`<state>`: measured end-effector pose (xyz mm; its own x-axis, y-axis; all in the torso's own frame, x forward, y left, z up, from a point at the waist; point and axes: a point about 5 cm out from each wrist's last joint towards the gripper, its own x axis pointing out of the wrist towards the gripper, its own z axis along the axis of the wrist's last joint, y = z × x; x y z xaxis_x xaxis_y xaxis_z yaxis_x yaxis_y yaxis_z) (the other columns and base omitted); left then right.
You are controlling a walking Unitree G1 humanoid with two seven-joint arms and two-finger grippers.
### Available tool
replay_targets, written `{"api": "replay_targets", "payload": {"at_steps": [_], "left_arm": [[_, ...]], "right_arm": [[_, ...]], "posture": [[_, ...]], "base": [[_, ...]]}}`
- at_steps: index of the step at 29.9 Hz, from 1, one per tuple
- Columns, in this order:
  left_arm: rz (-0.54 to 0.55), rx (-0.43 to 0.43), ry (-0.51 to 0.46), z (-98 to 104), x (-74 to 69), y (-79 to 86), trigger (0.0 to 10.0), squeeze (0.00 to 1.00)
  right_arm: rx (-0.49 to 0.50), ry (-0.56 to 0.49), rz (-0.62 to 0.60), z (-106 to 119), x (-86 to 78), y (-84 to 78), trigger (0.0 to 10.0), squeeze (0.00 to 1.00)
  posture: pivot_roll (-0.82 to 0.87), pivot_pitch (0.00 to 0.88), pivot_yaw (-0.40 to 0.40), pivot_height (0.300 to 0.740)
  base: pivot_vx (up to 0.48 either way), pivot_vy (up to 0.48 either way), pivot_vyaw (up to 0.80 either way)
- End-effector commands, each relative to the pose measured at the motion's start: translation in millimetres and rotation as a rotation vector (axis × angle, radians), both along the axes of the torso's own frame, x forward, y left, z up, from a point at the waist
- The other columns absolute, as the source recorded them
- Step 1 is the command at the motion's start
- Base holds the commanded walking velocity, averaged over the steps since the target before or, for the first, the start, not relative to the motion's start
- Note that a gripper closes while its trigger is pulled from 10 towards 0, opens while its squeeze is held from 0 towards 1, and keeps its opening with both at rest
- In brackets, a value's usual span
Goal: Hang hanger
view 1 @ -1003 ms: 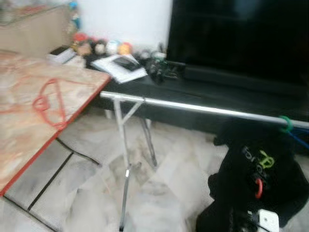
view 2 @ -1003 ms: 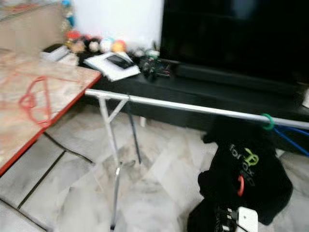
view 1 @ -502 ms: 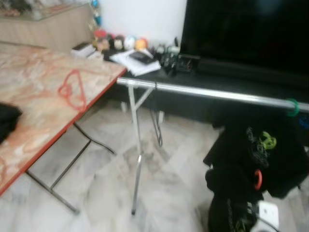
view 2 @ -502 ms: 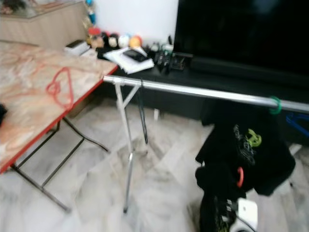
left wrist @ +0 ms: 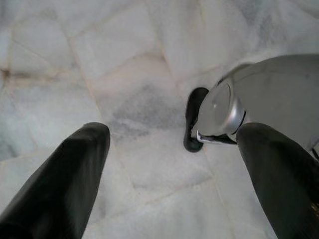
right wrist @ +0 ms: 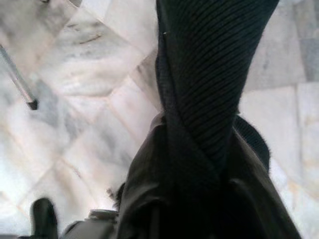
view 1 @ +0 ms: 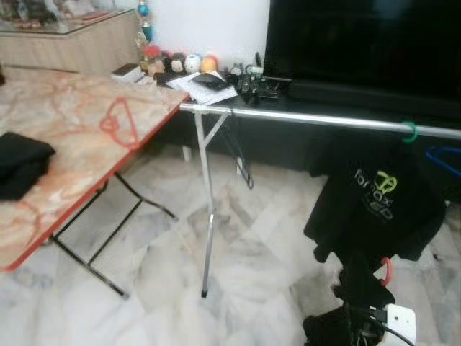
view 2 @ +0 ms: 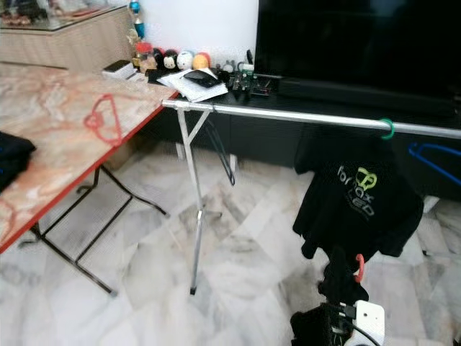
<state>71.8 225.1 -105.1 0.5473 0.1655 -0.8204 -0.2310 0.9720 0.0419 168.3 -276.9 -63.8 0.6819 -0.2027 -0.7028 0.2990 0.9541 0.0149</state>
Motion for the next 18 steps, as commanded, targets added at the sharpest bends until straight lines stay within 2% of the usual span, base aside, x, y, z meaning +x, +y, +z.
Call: {"api": "replay_targets", "payload": {"at_steps": [1, 7, 14, 18], "left_arm": [[0.014, -0.003, 0.011, -0.7, -3.3, 0.7, 10.0, 0.0], [0.016, -0.003, 0.01, -0.7, -3.4, 0.7, 10.0, 0.0], [0.016, -0.005, 0.009, -0.7, -3.1, 0.7, 10.0, 0.0], [0.017, -0.005, 0.008, -0.6, -2.9, 0.7, 10.0, 0.0]], "right_arm": [[-0.013, -0.02, -0.027, 3.5, 1.1, -6.7, 10.0, 0.0], [-0.003, -0.018, -0.035, 3.0, 0.8, -6.3, 10.0, 0.0], [-0.001, -0.016, -0.037, 2.9, 0.8, -6.2, 10.0, 0.0], [-0.008, -0.021, -0.033, 3.5, 1.4, -6.5, 10.0, 0.0]], "posture": [[0.02, 0.0, -0.049, 0.74], [0.02, 0.0, -0.048, 0.74], [0.02, 0.0, -0.047, 0.74], [0.02, 0.0, -0.047, 0.74]], "base": [[-0.33, 0.0, 0.0], [-0.334, 0.0, 0.0], [-0.343, 0.0, -0.67], [-0.345, 0.0, 0.0]]}}
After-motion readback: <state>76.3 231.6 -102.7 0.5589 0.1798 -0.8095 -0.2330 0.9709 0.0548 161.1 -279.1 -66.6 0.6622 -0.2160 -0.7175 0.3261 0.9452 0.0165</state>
